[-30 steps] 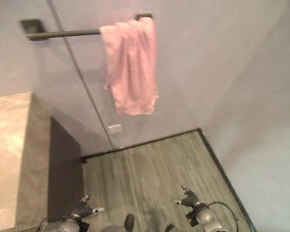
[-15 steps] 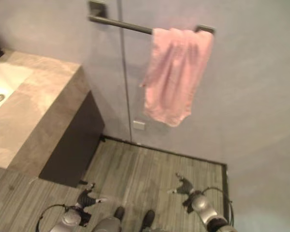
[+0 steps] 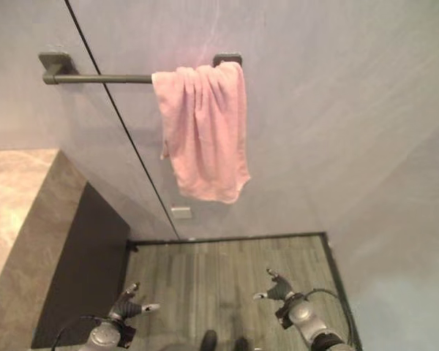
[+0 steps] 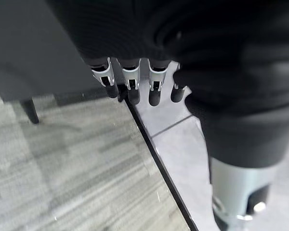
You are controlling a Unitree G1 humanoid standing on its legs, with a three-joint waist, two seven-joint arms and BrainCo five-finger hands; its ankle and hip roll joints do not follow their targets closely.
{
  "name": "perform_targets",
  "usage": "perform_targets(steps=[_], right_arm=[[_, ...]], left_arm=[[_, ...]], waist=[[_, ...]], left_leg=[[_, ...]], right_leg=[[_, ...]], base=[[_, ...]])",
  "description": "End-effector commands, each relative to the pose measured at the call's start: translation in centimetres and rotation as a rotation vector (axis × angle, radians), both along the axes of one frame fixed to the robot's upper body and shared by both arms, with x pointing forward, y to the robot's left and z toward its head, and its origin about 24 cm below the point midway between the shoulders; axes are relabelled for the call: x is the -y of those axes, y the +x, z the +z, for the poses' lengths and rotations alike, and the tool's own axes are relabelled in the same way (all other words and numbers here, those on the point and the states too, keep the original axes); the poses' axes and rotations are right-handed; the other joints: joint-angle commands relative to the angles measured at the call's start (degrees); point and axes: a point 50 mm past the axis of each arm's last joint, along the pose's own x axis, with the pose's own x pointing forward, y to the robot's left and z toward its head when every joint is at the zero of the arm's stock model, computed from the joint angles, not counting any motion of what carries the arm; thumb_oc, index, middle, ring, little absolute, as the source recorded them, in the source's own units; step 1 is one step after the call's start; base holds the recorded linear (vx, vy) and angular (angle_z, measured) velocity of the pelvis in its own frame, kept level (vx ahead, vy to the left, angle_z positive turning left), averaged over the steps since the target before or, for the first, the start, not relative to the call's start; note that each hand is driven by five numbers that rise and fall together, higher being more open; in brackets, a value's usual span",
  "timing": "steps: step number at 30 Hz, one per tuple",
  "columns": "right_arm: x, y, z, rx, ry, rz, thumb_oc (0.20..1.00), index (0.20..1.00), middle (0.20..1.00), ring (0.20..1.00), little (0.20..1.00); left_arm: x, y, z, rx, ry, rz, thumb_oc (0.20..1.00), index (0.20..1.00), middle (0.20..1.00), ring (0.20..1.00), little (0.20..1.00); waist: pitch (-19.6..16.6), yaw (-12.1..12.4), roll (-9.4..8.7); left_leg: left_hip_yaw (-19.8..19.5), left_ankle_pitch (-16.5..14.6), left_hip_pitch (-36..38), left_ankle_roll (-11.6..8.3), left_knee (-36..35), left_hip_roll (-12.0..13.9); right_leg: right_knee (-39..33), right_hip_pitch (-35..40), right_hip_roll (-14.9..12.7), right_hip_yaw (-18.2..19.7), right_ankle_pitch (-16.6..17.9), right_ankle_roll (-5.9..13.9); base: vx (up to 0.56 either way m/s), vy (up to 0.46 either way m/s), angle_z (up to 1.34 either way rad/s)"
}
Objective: Put brush and paste in cup on sink, flatten towel.
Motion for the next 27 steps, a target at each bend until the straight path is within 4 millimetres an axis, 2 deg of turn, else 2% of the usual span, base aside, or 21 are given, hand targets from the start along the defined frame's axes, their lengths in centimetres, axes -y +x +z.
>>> perform_targets(steps=[1, 3, 4, 5, 6, 7, 8, 9, 10, 11, 12, 14, 16, 20, 27], right_arm=[[-0.5, 0.2, 0.3, 0.034, 0.01, 0.019, 1.0, 1.0, 1.0, 1.0, 1.0], [-0.2, 0.0, 0.3, 0.035, 0.006, 0.009, 1.0, 1.0, 1.0, 1.0, 1.0], [-0.3, 0.2, 0.5, 0.045, 0.009, 0.011, 1.0, 1.0, 1.0, 1.0, 1.0], [-0.2, 0.1, 0.4, 0.044, 0.011, 0.012, 1.0, 1.0, 1.0, 1.0, 1.0], [-0.2, 0.1, 0.4, 0.044, 0.011, 0.012, 1.0, 1.0, 1.0, 1.0, 1.0], [-0.1, -0.1, 0.4, 0.04, 0.013, 0.013, 1.0, 1.0, 1.0, 1.0, 1.0], [0.0, -0.3, 0.3, 0.037, 0.016, 0.007, 1.0, 1.0, 1.0, 1.0, 1.0], [-0.3, -0.2, 0.3, 0.039, 0.011, 0.02, 1.0, 1.0, 1.0, 1.0, 1.0], [-0.3, -0.2, 0.3, 0.04, 0.011, 0.021, 1.0, 1.0, 1.0, 1.0, 1.0], [-0.3, -0.2, 0.3, 0.04, 0.012, 0.021, 1.0, 1.0, 1.0, 1.0, 1.0], [-0.3, -0.4, 0.1, 0.026, -0.002, 0.041, 1.0, 1.0, 1.0, 1.0, 1.0], [-0.3, -0.3, 0.1, 0.024, -0.011, 0.049, 1.0, 1.0, 1.0, 1.0, 1.0], [0.1, -0.6, -0.1, 0.01, -0.034, 0.058, 1.0, 1.0, 1.0, 1.0, 1.0], [0.4, -0.4, 0.2, 0.025, -0.038, 0.053, 1.0, 1.0, 1.0, 1.0, 1.0], [0.4, -0.7, 0.1, 0.023, -0.05, 0.069, 1.0, 1.0, 1.0, 1.0, 1.0]], left_arm=[[-2.2, 0.6, 1.2, 0.047, 0.061, 0.0, 1.0, 1.0, 1.0, 1.0, 1.0], [-2.2, 0.8, 1.5, 0.058, 0.065, -0.018, 1.0, 1.0, 1.0, 1.0, 1.0], [-2.2, 0.9, 1.6, 0.063, 0.069, -0.026, 1.0, 1.0, 1.0, 1.0, 1.0], [-1.9, 0.8, 1.5, 0.053, 0.07, -0.045, 1.0, 1.0, 1.0, 1.0, 1.0], [-1.9, 0.8, 1.5, 0.053, 0.07, -0.045, 1.0, 1.0, 1.0, 1.0, 1.0], [-1.8, 0.9, 1.4, 0.046, 0.074, -0.06, 1.0, 1.0, 1.0, 1.0, 1.0], [-1.8, 1.0, 1.4, 0.049, 0.077, -0.058, 1.0, 1.0, 1.0, 1.0, 1.0], [-1.9, 0.8, 1.4, 0.054, 0.07, -0.022, 1.0, 1.0, 1.0, 1.0, 1.0], [-1.9, 0.8, 1.3, 0.055, 0.067, -0.017, 1.0, 1.0, 1.0, 1.0, 1.0], [-1.9, 0.8, 1.3, 0.055, 0.067, -0.017, 1.0, 1.0, 1.0, 1.0, 1.0], [-1.6, 1.0, 1.3, 0.056, 0.063, -0.03, 1.0, 1.0, 1.0, 1.0, 1.0], [-1.5, 0.9, 1.3, 0.058, 0.058, -0.025, 1.0, 1.0, 1.0, 1.0, 1.0], [-1.3, 1.2, 1.3, 0.064, 0.043, -0.02, 1.0, 1.0, 1.0, 1.0, 1.0], [-0.8, 1.4, 1.3, 0.075, 0.027, -0.02, 1.0, 1.0, 1.0, 1.0, 1.0], [-0.5, 1.5, 1.3, 0.074, 0.027, -0.036, 1.0, 1.0, 1.0, 1.0, 1.0]], waist=[[-0.69, 0.44, -4.74], [-0.58, -0.01, -4.32], [-0.21, -0.28, -3.83], [-0.02, -0.61, -3.93], [-0.13, -0.64, -3.91], [-0.37, -1.66, -3.99], [-0.17, -1.94, -4.4], [0.41, -1.38, -5.21], [0.38, -1.04, -5.31], [0.5, -1.09, -5.3], [0.37, -1.28, -5.94], [0.19, -0.9, -5.9], [0.02, -1.11, -5.8], [-0.57, -1.18, -5.55], [-0.62, -1.45, -5.6]], left_leg=[[-2.53, -4.45, -2.5, -2.21, 4.9, -1.54], [-3.32, -3.57, -1.69, -1.7, 3.62, -1.46], [-3.48, -3.14, -1.26, -1.39, 3.23, -1.15], [-3.86, -2.95, -0.49, -1.4, 2.96, -1.21], [-3.89, -2.81, -0.64, -1.42, 2.89, -1.19], [-4.58, -2.36, -0.33, -1.56, 2.63, -1.19], [-4.75, -2.06, 0.16, -2.0, 2.37, -1.22], [-3.63, -2.5, 0.92, -2.48, 1.85, -1.09], [-3.47, -2.75, 0.72, -2.86, 2.42, -1.02], [-3.52, -2.81, 0.81, -2.86, 2.52, -1.04], [-2.91, -3.2, 0.67, -3.31, 2.47, -0.84], [-2.45, -3.05, 0.43, -3.59, 2.55, -0.68], [-2.98, -2.47, -0.39, -4.36, 3.25, -0.59], [-4.38, -1.16, -0.88, -5.26, 2.3, -0.12], [-5.86, -1.07, -0.65, -5.66, 1.42, 0.17]], right_leg=[[-1.25, 0.66, -2.74, 2.96, 10.97, 4.2], [3.26, -1.09, -2.75, 4.42, 13.02, 4.11], [6.34, -2.26, -1.53, 4.45, 11.94, 3.57], [6.51, -2.77, 1.58, 5.43, 8.85, 2.9], [6.39, -2.89, 1.6, 5.39, 9.0, 2.88], [5.07, -4.11, 5.6, 8.27, 5.73, 2.11], [0.18, -5.12, 7.29, 8.08, 4.07, 1.79], [-6.38, -6.11, 6.47, 2.7, 6.17, 1.85], [-7.41, -4.34, 5.4, 1.62, 5.81, 2.04], [-7.5, -4.14, 5.39, 1.55, 5.81, 2.05], [-8.45, -3.0, 7.58, 5.56, 5.02, 1.4], [-8.94, -2.69, 7.28, 4.47, 5.57, 1.5], [-10.26, -2.13, 8.34, 6.19, 5.06, 0.64], [-13.06, -0.38, 8.59, 4.54, 4.37, -0.8], [-13.94, 0.61, 9.05, 4.07, 3.03, -1.64]], base=[[0.02, 0.126, 0.23], [0.01, 0.167, 0.19], [0.03, 0.169, 0.03], [0.02, 0.093, -0.01], [0.05, 0.021, 0.05], [0.07, -0.02, 0.14], [0.11, -0.082, 0.48], [0.11, -0.105, 0.39], [0.07, -0.084, -0.04], [0.05, -0.114, -0.61], [0.03, -0.092, -0.5], [0.04, -0.091, 0.04], [0.05, -0.091, 0.15], [0.09, -0.085, 0.3], [0.06, -0.031, 0.05]])
